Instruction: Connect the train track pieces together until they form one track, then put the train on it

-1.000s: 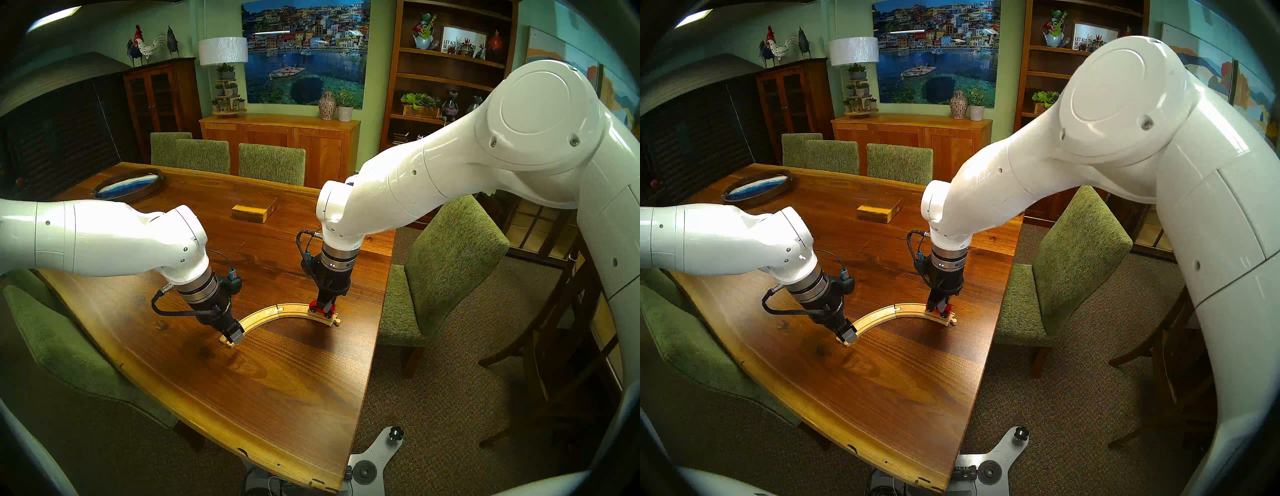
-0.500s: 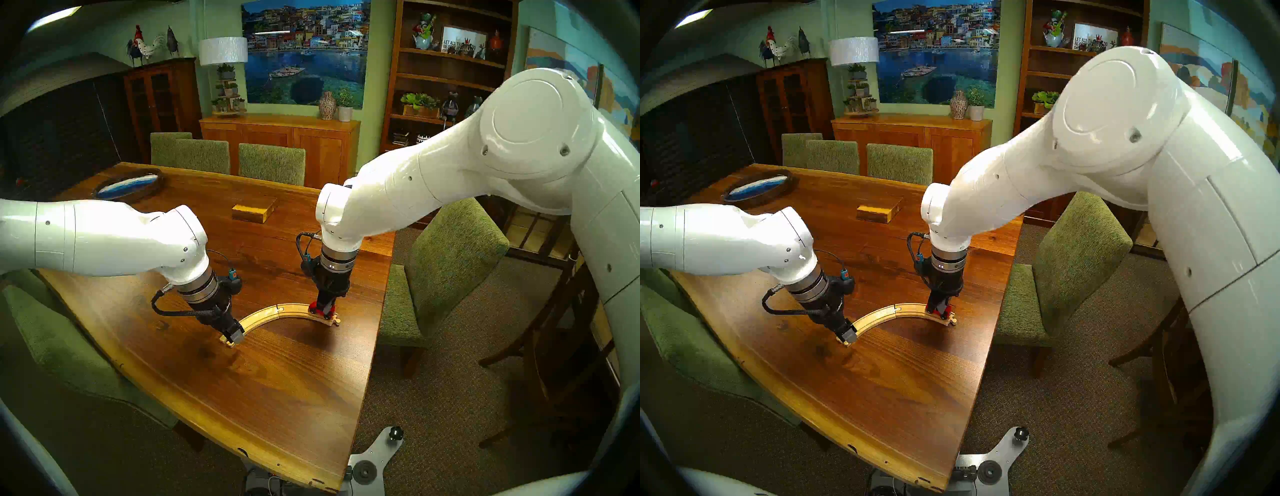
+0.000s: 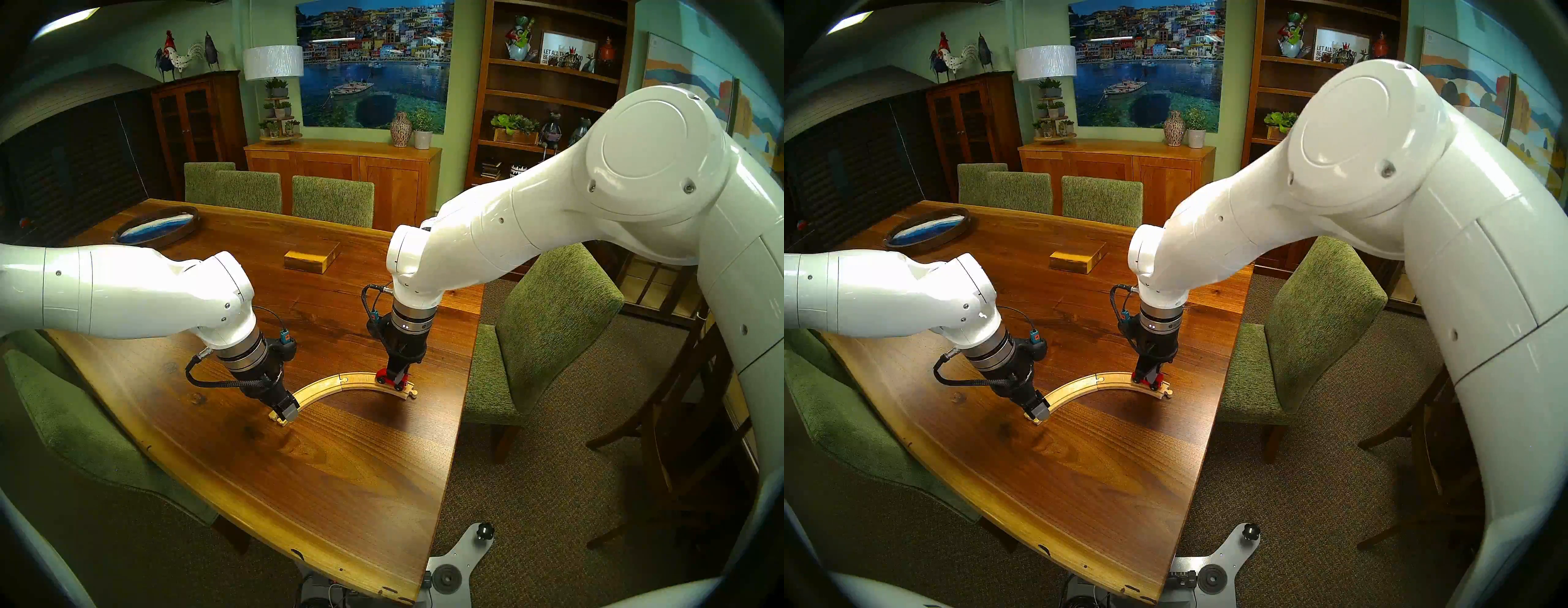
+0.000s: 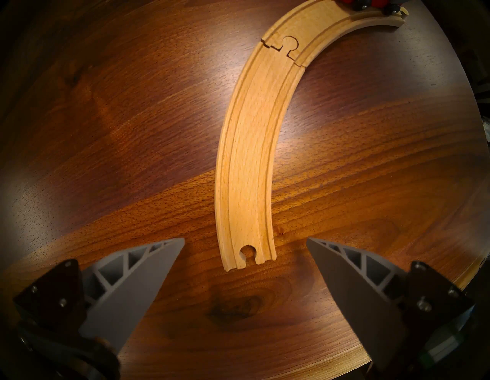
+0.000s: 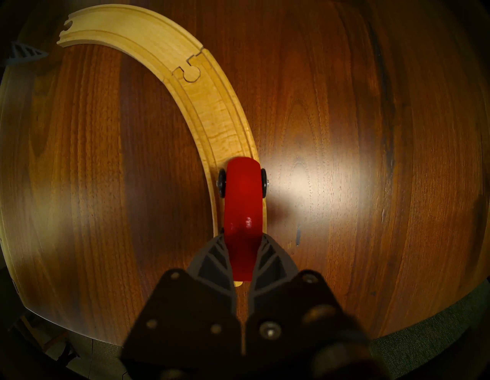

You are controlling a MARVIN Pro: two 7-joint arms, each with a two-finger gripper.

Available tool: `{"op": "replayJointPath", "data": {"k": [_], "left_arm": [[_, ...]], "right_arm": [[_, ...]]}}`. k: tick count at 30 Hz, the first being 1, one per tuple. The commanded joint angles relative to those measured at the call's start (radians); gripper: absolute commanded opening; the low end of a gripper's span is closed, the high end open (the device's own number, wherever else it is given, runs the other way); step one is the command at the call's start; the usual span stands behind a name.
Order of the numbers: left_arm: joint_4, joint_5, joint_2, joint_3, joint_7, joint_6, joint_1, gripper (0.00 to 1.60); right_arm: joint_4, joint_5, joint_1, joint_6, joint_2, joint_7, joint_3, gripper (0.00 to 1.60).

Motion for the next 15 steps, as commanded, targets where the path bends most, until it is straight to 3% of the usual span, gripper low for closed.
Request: {"op": "replayJointPath", "data": {"k": [1, 15], "left_arm": [[-0.002, -0.002, 0.000, -0.021, 0.001, 0.000, -0.029, 1.60], [-0.002, -0.002, 0.000, -0.022, 0.001, 0.000, -0.029, 1.60]], "right_arm": [[-0.005, -0.005, 0.021, -0.005, 0.005, -0.012, 0.000, 0.00], [-0.038, -0.003, 0.030, -0.034, 0.020, -0.042, 0.008, 0.00]]}}
